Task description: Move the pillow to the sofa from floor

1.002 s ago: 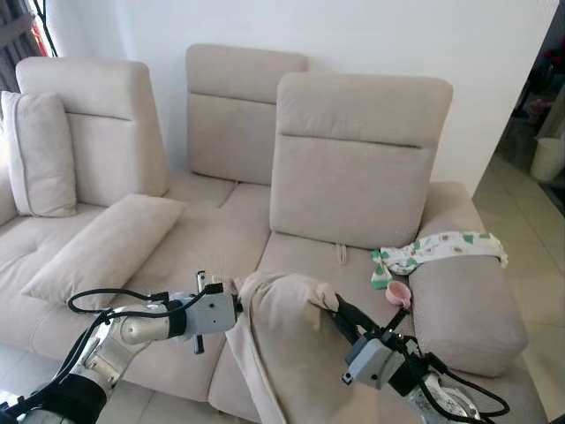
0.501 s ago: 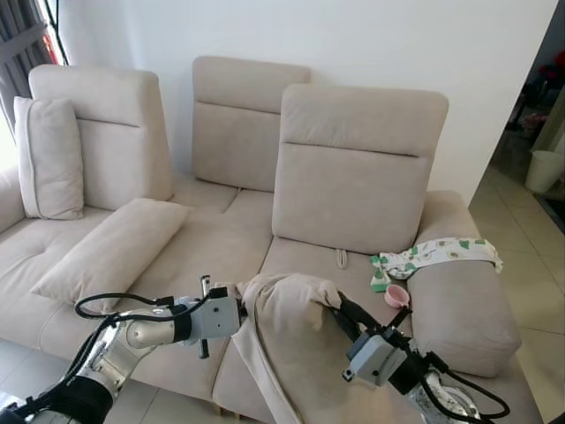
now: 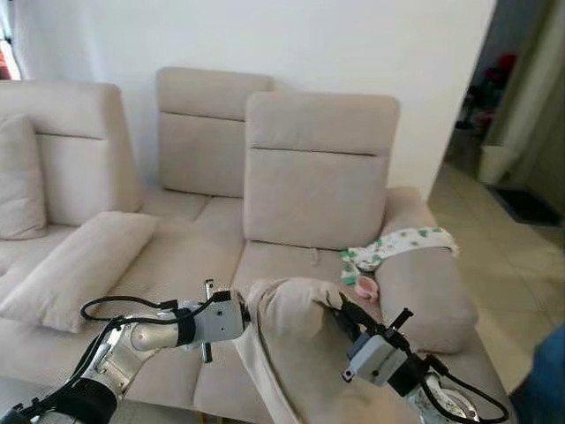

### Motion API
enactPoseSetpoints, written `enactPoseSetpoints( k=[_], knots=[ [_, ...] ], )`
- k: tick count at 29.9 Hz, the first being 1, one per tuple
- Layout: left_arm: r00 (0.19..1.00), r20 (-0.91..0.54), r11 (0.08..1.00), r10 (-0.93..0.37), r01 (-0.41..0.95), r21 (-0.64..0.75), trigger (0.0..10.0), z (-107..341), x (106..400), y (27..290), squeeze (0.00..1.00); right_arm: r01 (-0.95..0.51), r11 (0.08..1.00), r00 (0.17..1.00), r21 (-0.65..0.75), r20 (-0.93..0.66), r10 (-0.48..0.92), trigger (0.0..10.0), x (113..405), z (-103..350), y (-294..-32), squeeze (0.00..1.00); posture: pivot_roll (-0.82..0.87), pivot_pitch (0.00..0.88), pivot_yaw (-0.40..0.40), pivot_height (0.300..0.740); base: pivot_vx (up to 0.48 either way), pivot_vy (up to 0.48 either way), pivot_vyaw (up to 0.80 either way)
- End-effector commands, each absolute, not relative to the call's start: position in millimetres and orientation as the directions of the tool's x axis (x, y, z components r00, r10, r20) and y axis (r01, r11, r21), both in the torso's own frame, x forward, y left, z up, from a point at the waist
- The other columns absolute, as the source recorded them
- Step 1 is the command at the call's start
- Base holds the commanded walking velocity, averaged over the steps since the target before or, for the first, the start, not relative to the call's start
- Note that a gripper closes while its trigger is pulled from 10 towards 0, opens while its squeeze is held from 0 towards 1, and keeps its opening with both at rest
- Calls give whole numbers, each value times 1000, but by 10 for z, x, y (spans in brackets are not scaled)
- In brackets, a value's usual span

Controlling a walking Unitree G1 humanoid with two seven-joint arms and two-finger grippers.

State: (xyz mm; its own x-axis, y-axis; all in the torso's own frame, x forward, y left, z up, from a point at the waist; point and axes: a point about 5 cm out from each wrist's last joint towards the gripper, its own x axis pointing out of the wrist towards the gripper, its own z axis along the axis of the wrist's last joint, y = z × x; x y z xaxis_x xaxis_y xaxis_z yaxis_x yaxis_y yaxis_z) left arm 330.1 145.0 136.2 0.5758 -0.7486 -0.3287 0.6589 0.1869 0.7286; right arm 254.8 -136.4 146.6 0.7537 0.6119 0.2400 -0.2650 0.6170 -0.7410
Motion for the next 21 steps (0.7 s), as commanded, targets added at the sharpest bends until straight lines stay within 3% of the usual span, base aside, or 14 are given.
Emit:
enactPoseSetpoints(
  k=[1,21],
  knots=[
    [522,-288,143,-803,637,757,10000,1438,3274,1292,0,-270,618,713,-738,277,644,10000,2524,1536,-1255,0,104,2,4,740,0,0,0],
    [501,-270,160,-822,659,735,10000,1422,3239,1257,0,-270,617,710,-739,280,646,10000,2517,1532,-1246,0,106,1,1,740,0,0,0]
  ],
)
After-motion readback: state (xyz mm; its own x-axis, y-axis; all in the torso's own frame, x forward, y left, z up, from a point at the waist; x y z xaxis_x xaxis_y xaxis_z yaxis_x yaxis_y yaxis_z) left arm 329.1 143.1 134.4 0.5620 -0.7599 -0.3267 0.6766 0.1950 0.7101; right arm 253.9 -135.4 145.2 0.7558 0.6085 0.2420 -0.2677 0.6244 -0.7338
